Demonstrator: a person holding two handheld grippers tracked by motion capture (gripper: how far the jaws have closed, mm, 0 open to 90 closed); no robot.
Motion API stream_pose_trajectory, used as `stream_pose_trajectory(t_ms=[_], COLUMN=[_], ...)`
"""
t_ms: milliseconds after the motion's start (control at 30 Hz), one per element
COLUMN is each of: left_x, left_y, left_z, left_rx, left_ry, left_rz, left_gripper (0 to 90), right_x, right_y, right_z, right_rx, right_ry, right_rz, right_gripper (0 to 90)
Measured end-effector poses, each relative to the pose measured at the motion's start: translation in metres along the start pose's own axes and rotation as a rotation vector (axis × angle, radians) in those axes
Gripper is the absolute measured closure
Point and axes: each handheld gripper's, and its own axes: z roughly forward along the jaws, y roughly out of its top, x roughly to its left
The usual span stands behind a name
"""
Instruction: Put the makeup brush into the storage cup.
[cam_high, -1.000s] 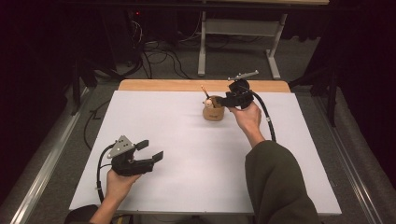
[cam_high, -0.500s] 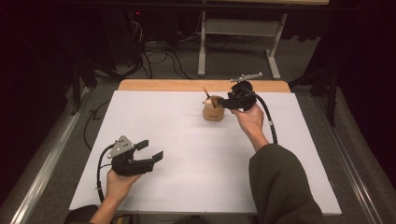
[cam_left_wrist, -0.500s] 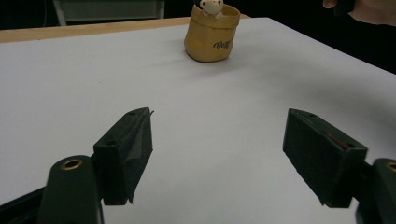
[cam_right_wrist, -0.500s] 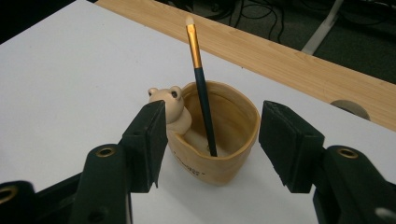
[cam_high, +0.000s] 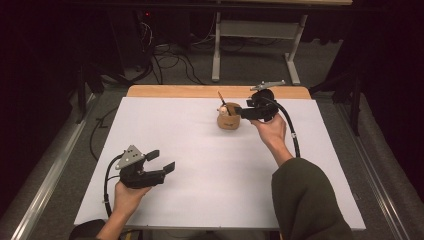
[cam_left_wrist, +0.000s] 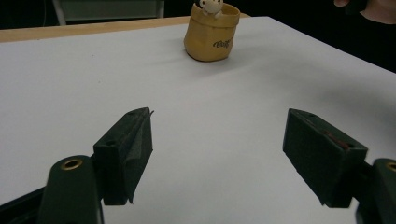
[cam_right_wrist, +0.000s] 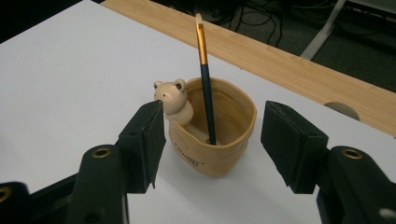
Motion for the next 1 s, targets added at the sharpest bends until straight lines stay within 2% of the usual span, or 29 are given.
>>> stream_pose_trajectory(t_ms=[533, 1000], left_x=[0.000, 0.000], left_y=[0.000, 0.000], left_z=[0.000, -0.001], left_rx=[0.000, 0.000], left_ry=[0.001, 0.002], left_rz=[-0.002, -0.003], left_gripper=[24.6, 24.6], right_x=[0.006, 0.006], right_y=[-0.004, -0.009], right_z=[-0.012, -0.016], right_rx=[-0.037, -0.035], right_ry=[0.011, 0.021], right_rz=[-0.026, -0.024], right_gripper=[41.5, 41.4])
